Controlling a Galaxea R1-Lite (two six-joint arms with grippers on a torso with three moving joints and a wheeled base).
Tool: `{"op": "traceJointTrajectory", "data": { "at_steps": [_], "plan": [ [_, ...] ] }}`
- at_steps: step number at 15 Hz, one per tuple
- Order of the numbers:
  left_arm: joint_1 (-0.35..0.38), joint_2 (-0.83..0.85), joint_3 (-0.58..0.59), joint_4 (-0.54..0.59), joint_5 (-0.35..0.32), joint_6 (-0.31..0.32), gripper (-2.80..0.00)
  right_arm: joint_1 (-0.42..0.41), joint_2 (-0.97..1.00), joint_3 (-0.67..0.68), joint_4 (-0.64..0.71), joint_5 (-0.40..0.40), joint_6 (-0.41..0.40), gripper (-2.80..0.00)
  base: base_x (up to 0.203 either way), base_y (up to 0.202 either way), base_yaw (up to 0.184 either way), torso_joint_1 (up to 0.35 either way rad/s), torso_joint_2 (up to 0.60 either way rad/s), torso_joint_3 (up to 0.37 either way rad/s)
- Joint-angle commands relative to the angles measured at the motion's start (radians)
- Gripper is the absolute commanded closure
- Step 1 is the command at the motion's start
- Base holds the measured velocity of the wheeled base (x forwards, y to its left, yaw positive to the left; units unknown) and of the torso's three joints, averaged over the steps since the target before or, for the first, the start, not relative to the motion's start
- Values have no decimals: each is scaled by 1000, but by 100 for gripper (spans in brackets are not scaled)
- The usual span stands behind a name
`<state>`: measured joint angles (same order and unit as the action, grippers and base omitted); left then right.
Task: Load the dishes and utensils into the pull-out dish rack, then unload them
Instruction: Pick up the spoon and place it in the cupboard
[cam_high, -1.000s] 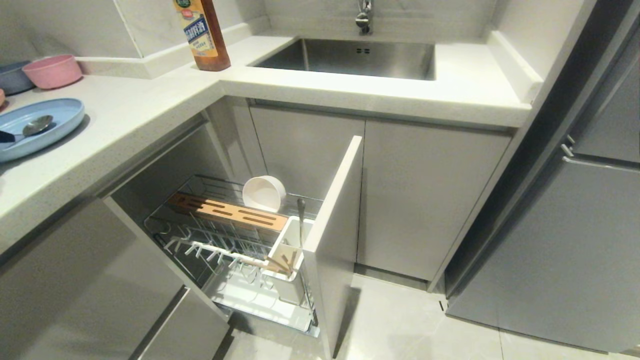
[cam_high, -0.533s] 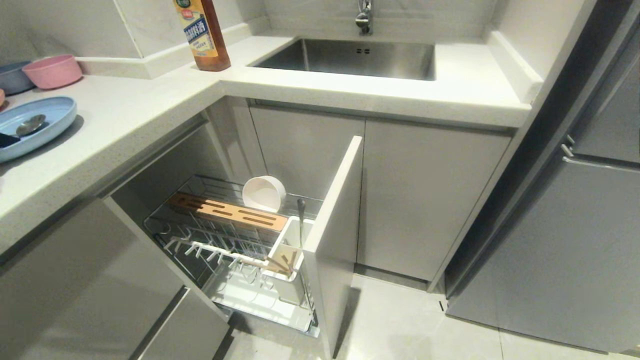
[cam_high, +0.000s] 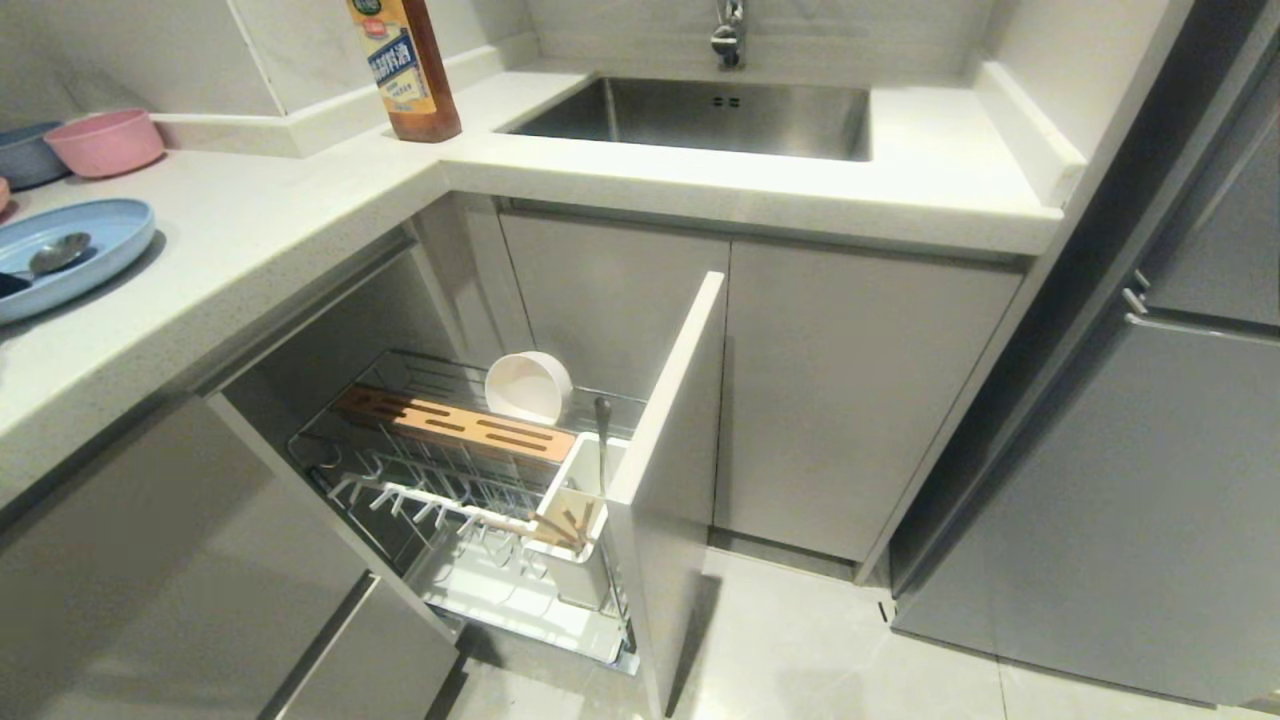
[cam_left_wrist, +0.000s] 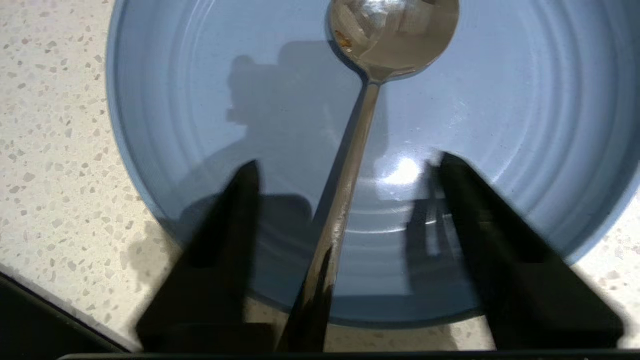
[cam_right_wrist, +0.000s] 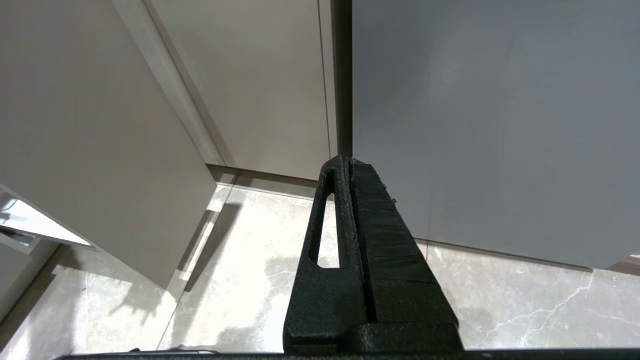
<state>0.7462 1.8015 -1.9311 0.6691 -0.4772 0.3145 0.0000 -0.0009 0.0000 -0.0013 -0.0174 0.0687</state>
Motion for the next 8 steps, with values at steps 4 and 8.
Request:
{"op": "traceJointTrajectory", "data": {
  "at_steps": [4, 8],
  "plan": [
    [-2, -5, 0, 6, -3, 2, 0, 0, 1, 0, 0, -1, 0, 0, 0, 0, 0, 0, 0, 0],
    [-4, -11, 0, 4, 2, 0, 0, 0, 1, 0, 0, -1, 0, 0, 0, 0, 0, 0, 0, 0]
  ]
}}
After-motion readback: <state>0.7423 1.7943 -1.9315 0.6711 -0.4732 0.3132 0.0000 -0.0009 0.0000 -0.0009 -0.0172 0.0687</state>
